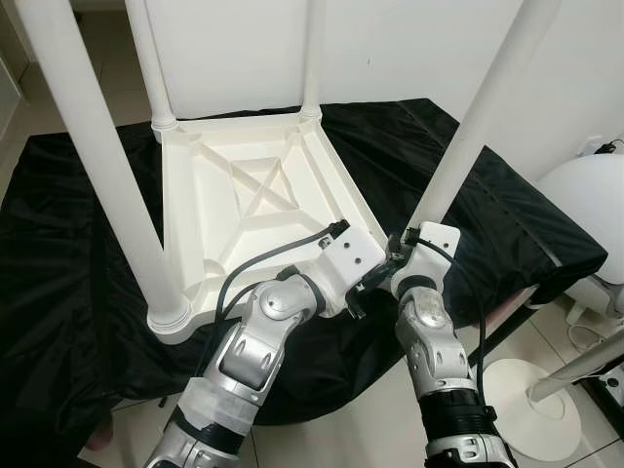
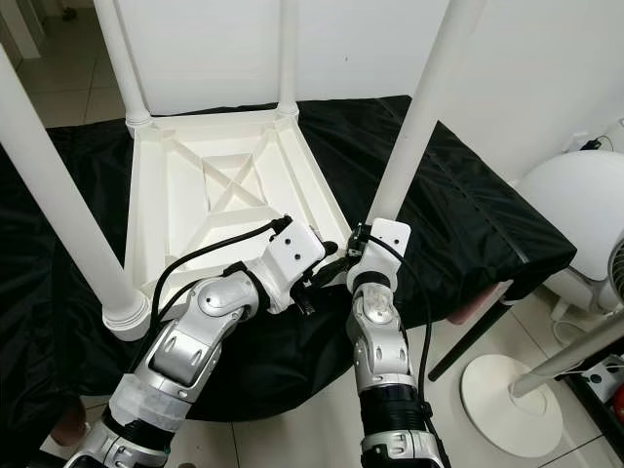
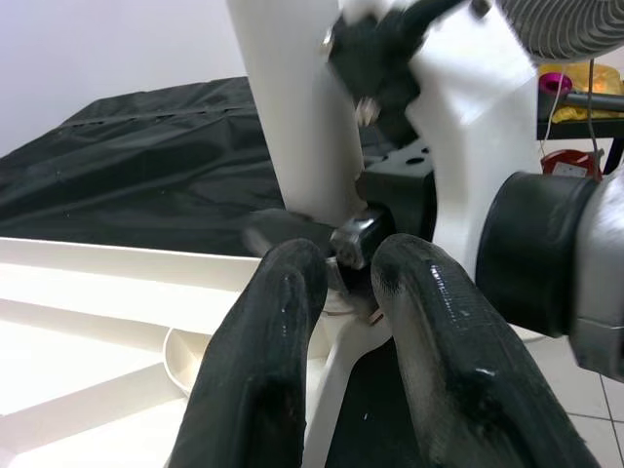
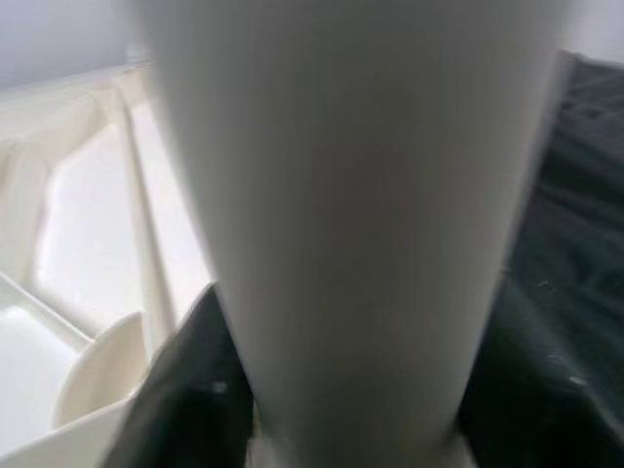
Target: Building children table
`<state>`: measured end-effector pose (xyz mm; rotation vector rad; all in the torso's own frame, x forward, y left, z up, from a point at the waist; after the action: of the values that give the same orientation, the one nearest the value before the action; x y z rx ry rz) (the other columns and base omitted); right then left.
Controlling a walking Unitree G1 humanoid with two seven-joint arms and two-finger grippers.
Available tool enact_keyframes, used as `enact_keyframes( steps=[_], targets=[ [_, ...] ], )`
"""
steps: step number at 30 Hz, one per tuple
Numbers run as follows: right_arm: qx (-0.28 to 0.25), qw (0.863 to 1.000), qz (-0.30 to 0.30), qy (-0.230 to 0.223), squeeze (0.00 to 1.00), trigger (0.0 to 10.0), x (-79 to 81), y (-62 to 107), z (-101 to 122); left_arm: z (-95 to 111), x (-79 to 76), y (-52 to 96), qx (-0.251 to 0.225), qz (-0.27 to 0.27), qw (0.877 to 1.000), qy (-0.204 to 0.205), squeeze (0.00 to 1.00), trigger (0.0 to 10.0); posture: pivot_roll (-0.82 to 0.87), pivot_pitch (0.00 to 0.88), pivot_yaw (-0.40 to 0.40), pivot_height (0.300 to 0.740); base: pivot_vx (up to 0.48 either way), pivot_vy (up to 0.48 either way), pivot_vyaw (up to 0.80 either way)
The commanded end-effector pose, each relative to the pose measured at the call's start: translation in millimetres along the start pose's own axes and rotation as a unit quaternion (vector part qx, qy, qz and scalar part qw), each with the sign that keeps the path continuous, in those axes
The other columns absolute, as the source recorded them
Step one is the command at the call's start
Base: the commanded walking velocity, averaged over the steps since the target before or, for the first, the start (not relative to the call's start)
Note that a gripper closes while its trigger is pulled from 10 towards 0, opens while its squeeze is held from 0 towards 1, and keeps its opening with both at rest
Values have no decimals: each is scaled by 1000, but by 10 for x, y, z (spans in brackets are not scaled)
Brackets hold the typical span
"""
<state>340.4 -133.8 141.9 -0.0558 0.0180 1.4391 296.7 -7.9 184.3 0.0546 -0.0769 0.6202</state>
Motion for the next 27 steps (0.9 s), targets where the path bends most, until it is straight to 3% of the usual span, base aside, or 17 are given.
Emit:
enact_keyframes(
  steps=[1, 8, 9, 15, 20, 27],
  targets=[
    [-16, 999, 23, -26, 1000, 10000, 5, 29, 53, 8, 54, -3, -7, 27, 1000, -3, 0, 10000, -69, 0, -25, 740, 0, 0, 0],
    [-29, 998, 45, -15, 1000, 10000, -86, 31, 102, 12, 55, 3, -9, 32, 999, -2, 0, 10000, -70, 0, -29, 740, 0, 0, 0],
    [-29, 998, 53, -7, 0, 10000, -114, 31, 98, 10, 53, 4, -9, 32, 999, -2, 0, 10000, -73, 1, -30, 740, 0, 0, 0],
    [-25, 997, 71, 13, 0, 10000, -194, 25, 63, 3, 52, 7, -7, 33, 999, -2, 0, 10000, -73, 1, -30, 740, 0, 0, 0],
    [-22, 990, 126, 51, 0, 10000, -297, 20, -1, 3, 59, 11, -7, 34, 999, -1, 0, 10000, -68, 8, -31, 740, 0, 0, 0],
    [-32, 963, 228, 142, 0, 10000, -445, -2, -50, 23, 64, 7, -8, 34, 999, -1, 0, 10000, -64, 12, -26, 740, 0, 0, 0]
  ],
)
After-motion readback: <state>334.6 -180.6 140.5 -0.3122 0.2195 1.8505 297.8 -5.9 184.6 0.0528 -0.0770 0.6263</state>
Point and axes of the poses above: a point about 5 cm out from each wrist's last joint towards the gripper, its own y axis pointing back from the gripper into the wrist, its own z axis along the axis of the wrist's last joint, x = y × z, the point moved 2 cm from there along -y, pointing out of the wrist towards the gripper, and after that the axes turned 14 degrees about y, right-handed, at the moved point
